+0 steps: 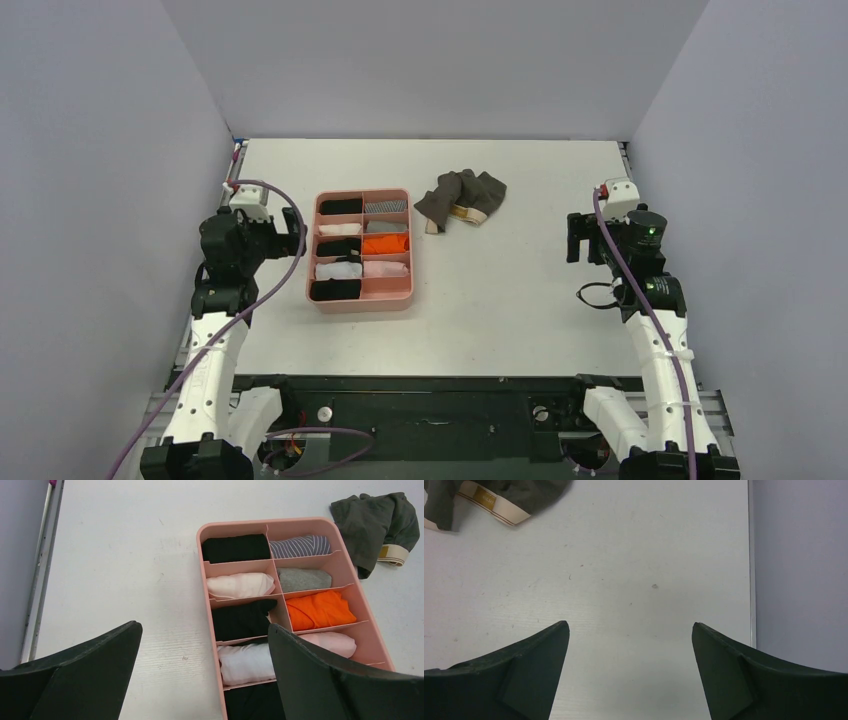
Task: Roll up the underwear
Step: Move the storage box to the center of the board.
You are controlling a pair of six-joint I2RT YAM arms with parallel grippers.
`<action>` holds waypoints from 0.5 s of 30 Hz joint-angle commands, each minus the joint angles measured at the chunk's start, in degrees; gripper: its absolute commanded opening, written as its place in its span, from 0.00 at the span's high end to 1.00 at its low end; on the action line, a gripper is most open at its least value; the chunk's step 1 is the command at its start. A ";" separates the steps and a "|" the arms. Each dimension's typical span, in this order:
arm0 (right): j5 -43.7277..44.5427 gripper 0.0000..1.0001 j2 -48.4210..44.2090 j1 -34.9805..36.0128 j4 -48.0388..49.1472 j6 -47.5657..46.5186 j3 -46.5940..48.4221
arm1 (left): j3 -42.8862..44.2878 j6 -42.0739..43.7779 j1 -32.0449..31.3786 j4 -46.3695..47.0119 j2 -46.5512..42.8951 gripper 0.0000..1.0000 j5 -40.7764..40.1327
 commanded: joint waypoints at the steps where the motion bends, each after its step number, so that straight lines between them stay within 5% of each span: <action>1: -0.81 0.12 -1.47 -0.78 2.21 -0.05 -0.19 | 0.14 0.33 0.50 3.64 -0.83 0.03 0.16; 15: -2.14 0.12 -1.75 -1.14 2.23 0.45 -0.45 | 0.38 0.20 0.73 2.85 -1.12 0.03 1.33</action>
